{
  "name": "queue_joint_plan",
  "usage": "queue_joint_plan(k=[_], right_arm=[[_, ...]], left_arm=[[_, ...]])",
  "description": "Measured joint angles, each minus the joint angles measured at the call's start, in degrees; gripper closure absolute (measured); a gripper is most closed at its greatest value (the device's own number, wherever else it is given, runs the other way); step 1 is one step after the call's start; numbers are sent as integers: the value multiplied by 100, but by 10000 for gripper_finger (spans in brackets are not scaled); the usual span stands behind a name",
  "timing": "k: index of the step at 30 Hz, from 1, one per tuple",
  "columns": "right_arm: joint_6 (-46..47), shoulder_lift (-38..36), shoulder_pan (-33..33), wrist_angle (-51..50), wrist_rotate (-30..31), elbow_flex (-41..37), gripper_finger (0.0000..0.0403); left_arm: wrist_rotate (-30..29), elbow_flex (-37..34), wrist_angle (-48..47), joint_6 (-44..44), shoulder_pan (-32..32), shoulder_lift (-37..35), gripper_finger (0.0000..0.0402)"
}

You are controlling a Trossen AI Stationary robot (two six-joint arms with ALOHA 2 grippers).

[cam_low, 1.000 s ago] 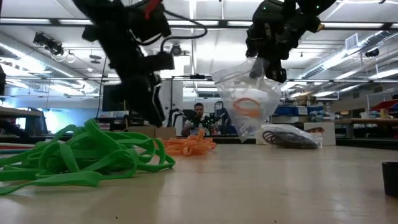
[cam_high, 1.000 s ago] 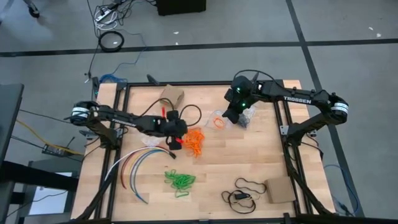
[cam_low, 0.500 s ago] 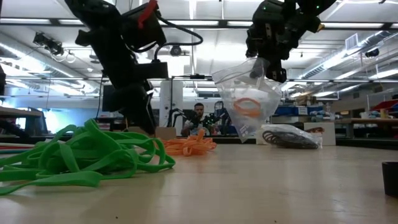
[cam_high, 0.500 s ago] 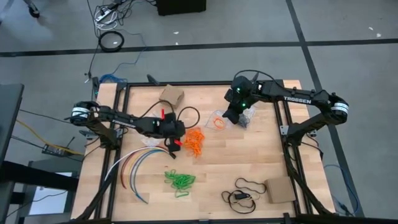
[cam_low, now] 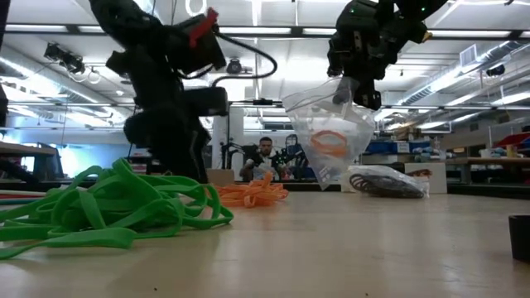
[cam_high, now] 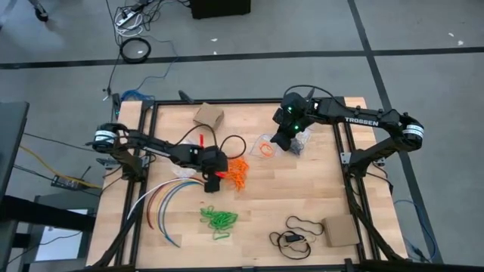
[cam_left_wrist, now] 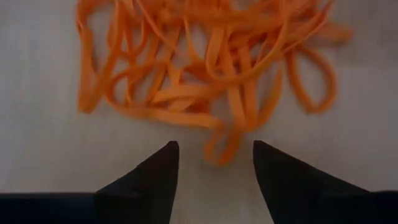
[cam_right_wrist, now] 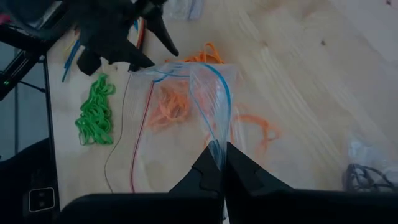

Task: Sort rubber bands
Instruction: Put the orange rubber band into the transparent zip bag

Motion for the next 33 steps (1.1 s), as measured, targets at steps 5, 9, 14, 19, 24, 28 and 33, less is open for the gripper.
queue_joint_plan(k=[5, 9, 14, 19, 24, 28, 33], right_arm=[[-50, 0, 0, 10, 20, 0, 403], [-50, 0, 1, 6, 33, 0, 403], [-57, 0, 0, 6, 88, 0, 403], [-76, 0, 0, 6, 92, 0, 403], [-85, 0, 0, 33, 104, 0, 403], [-85, 0, 0, 126, 106, 0, 403], [-59, 0, 0, 131, 117, 0, 403]], left_arm=[[52, 24, 39, 139, -1, 259, 239], [218, 16, 101, 356, -4, 232, 323], [392, 127, -103, 543, 0, 45, 393], [-163, 584, -1334, 682, 0, -329, 398], [-198, 1294, -1842, 920, -38, -853, 399], [-142, 1928, -1763, 1191, -102, -1071, 400], [-350, 2508, -1110, 1527, -93, -1070, 400]])
